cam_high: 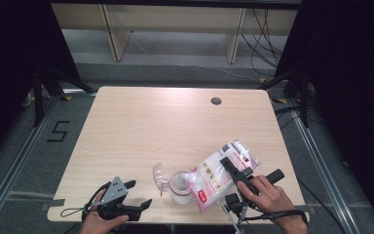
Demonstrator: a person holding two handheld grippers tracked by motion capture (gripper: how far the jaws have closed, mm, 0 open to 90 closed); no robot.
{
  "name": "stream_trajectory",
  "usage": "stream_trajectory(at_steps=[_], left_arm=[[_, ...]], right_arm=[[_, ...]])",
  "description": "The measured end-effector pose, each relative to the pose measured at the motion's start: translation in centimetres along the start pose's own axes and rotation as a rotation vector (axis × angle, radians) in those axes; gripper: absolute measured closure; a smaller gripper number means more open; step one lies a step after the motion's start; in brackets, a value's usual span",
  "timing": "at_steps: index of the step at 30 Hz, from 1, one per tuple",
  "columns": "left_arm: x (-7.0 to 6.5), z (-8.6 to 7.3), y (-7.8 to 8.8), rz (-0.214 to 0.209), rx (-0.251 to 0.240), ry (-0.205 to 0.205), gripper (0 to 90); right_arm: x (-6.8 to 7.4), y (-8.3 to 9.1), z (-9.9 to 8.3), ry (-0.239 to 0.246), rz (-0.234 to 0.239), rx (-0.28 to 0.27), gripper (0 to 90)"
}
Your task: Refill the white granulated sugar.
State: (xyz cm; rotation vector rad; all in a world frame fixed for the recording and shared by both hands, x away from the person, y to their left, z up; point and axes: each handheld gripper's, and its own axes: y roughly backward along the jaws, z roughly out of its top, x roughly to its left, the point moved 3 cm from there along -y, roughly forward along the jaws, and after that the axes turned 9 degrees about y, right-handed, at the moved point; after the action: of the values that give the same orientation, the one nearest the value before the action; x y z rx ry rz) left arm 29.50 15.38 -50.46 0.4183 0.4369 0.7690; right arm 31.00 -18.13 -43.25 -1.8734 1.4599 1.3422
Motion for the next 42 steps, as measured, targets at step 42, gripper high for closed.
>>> stream_trajectory(at_steps=[42], left_arm=[[0.08, 0.06, 0.03, 0.000, 0.000, -0.024, 16.0]], right_arm=[[0.26, -0.15, -0.20, -0.013, 0.024, 0.002, 64.8]])
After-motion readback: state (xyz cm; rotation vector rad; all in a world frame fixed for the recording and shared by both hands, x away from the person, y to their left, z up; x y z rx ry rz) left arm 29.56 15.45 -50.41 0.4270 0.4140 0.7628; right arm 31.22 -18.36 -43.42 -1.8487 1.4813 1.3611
